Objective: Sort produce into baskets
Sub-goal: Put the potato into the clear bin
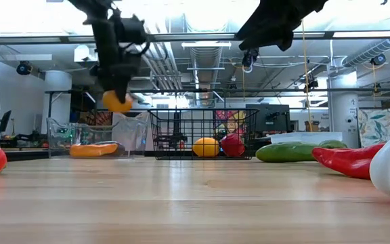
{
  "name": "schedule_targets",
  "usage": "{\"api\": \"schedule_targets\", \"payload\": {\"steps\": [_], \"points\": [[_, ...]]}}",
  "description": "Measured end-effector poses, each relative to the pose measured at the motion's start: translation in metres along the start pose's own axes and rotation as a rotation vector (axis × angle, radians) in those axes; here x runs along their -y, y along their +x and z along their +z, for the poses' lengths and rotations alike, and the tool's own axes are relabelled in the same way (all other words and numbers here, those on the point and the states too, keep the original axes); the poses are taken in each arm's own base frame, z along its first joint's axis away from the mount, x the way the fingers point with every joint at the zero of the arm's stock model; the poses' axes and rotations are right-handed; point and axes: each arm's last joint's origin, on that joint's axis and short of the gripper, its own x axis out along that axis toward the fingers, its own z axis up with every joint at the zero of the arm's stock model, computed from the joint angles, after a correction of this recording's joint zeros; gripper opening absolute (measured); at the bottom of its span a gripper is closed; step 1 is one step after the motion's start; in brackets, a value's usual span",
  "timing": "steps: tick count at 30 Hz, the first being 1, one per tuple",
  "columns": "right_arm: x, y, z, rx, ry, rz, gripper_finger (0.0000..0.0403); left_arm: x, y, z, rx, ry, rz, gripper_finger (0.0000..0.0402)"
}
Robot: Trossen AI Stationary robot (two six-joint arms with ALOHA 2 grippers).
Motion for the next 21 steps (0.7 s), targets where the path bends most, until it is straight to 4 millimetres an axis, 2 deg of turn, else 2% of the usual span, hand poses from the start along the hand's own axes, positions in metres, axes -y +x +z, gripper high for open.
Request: {"api": "schedule_targets", "payload": {"steps": [5,9,21], "points": [[0.001,0.000,-0.002,-0.021,0.013,-0.006,0.0180,-0.017,0.023,-0.003,-0.060,0.100,-0.039,0.0261],[0.001,0.001,-0.004,-0.024,0.025,-0.007,0.0180,-0.019,0.033,-0.003,-0.081,0.191,-0.059,0.0261],[0.003,0.005,-0.018,-0.060,0.052,-0.020,0.0180,-0.018,0.056,0.015,-0.050,0.398,-0.061,0.0261]]}}
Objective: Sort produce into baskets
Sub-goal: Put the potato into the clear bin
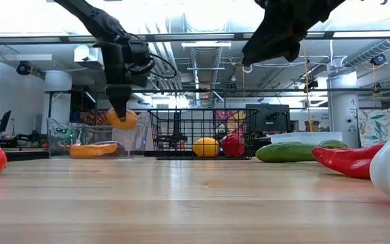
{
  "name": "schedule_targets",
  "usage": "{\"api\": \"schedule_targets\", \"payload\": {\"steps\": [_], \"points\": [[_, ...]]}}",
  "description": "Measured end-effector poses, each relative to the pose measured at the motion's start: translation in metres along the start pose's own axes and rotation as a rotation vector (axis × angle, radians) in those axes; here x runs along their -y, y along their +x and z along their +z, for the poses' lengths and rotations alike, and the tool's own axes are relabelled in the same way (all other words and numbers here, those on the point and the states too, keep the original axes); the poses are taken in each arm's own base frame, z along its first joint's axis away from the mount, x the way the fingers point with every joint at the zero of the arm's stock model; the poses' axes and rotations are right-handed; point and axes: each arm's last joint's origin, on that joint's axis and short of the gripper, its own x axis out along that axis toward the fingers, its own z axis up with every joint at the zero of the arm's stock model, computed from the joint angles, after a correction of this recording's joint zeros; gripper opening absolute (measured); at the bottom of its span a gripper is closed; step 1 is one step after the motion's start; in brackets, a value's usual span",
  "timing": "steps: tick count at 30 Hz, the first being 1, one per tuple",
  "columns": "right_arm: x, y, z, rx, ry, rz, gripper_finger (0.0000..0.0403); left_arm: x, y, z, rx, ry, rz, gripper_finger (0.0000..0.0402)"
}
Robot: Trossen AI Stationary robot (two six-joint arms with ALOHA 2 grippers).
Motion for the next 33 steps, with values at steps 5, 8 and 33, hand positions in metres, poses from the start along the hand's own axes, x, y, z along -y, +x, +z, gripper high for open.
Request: {"api": "schedule_targets", "payload": {"steps": [5,8,33], "points": [[0.000,0.000,0.000,0.003,0.001,0.002,0.0180,-0.002,0.008,0.001,-0.014,0.059,-0.004,0.0261],[0.000,0.000,0.000,0.002,0.001,0.003,0.0180,-0.007,0.010,0.000,-0.009,0.073,0.004,0.0261],[0.000,0.000,0.000,0.003,0.001,0.003,0.0180,-0.026,0.045,0.001,0.041,0.039,-0.083,0.0262]]}}
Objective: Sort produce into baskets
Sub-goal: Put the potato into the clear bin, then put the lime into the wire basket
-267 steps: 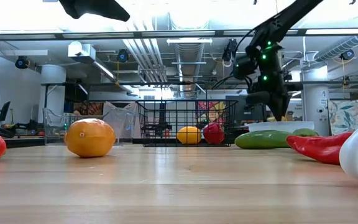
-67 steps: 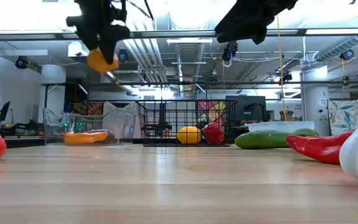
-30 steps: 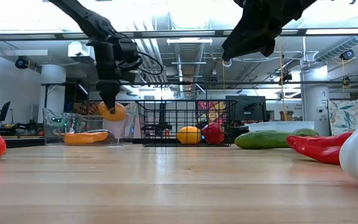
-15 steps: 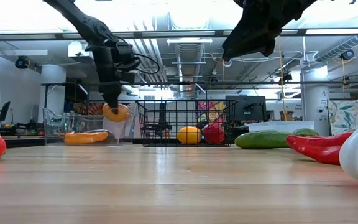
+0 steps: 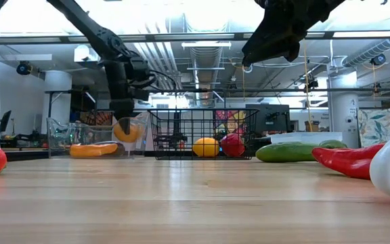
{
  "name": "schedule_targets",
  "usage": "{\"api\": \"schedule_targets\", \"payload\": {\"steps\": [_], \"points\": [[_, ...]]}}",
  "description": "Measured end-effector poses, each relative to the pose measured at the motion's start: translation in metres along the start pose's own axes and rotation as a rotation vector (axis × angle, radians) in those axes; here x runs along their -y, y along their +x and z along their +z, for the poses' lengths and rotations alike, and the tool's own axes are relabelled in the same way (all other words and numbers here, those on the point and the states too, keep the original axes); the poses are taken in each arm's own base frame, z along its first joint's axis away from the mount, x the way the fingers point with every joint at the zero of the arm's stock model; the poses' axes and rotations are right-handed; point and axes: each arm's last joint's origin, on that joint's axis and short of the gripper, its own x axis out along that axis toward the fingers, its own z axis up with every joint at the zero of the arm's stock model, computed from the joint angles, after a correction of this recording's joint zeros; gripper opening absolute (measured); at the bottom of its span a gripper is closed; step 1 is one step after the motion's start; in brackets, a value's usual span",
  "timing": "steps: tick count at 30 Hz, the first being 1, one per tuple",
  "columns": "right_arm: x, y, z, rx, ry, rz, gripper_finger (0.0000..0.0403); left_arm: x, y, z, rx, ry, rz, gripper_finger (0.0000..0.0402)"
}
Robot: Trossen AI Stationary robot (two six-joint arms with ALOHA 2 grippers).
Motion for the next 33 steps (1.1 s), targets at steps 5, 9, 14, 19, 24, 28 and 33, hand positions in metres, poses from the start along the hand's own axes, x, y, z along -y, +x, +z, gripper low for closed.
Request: {"api": "schedule_targets", "payload": {"steps": [5,9,14,19,24,28,33], "points": [[0.000,0.000,0.000,0.000,0.000,0.000,0.0180,-0.001,0.005,0.000,-0.017,-0.012,0.007,0.0287],[0.000,0.000,0.000,0.000,0.000,0.000,0.0180,-0.001,0.009,0.000,-0.025,-0.019,0.004,0.0305],[0.000,0.000,0.000,0.001,-0.001,0.000,0.0180,-0.001,0.009,0.000,-0.022,-0.024,0.006,0.0310],[0.000,0.000,0.000,0.001,-0.001,0.000,0.0180,-0.002,0.004,0.001,-0.021,-0.034,0.006,0.0310],[0.000,0.000,0.000,0.002,0.000,0.000,0.0180,-0.006,-0.009,0.004,-0.050,-0.063,0.003,0.0311],[0.000,0.000,0.000,0.002,-0.001,0.000,0.0180,-0.009,-0.020,0.008,-0.057,-0.082,0.001,0.0311],[0.000,0.000,0.000,0.001,0.001,0.000,0.0180,-0.013,-0.035,0.013,-0.052,-0.166,0.006,0.0311]]}}
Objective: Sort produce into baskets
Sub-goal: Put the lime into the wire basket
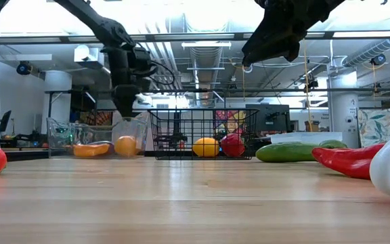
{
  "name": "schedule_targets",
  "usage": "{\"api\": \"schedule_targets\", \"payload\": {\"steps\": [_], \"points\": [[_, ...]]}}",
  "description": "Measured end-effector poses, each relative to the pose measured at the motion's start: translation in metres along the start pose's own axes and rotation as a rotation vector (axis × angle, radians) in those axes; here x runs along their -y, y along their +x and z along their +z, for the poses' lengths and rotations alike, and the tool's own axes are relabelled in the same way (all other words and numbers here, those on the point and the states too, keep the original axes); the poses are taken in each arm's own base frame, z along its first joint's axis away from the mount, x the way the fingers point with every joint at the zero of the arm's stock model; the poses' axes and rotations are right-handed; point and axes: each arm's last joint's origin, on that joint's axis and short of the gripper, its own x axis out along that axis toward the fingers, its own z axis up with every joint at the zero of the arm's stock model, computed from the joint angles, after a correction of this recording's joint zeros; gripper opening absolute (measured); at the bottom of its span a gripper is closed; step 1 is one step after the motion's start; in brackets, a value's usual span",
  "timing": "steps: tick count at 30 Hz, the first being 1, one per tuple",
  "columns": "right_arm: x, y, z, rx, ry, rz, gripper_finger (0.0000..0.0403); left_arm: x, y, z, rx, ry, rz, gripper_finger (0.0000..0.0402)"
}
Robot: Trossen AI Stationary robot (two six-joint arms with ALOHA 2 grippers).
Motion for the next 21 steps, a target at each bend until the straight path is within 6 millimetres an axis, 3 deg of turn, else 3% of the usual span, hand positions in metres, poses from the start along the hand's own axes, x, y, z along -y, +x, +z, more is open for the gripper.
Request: {"api": "schedule_targets", "payload": {"steps": [8,12,21], "points": [[-0.004,0.000,-0.002,-0.056,0.049,0.122,0.0180,0.014,-0.037,-0.006,0.106,-0.220,-0.140,0.0311],[-0.004,-0.001,-0.008,-0.148,0.189,0.164,0.0180,0.028,-0.062,-0.016,0.193,-0.338,-0.150,0.0311],[-0.011,-0.005,-0.031,-0.383,0.407,0.111,0.0180,0.107,-0.107,-0.055,0.528,-0.297,-0.270,0.0311]]}}
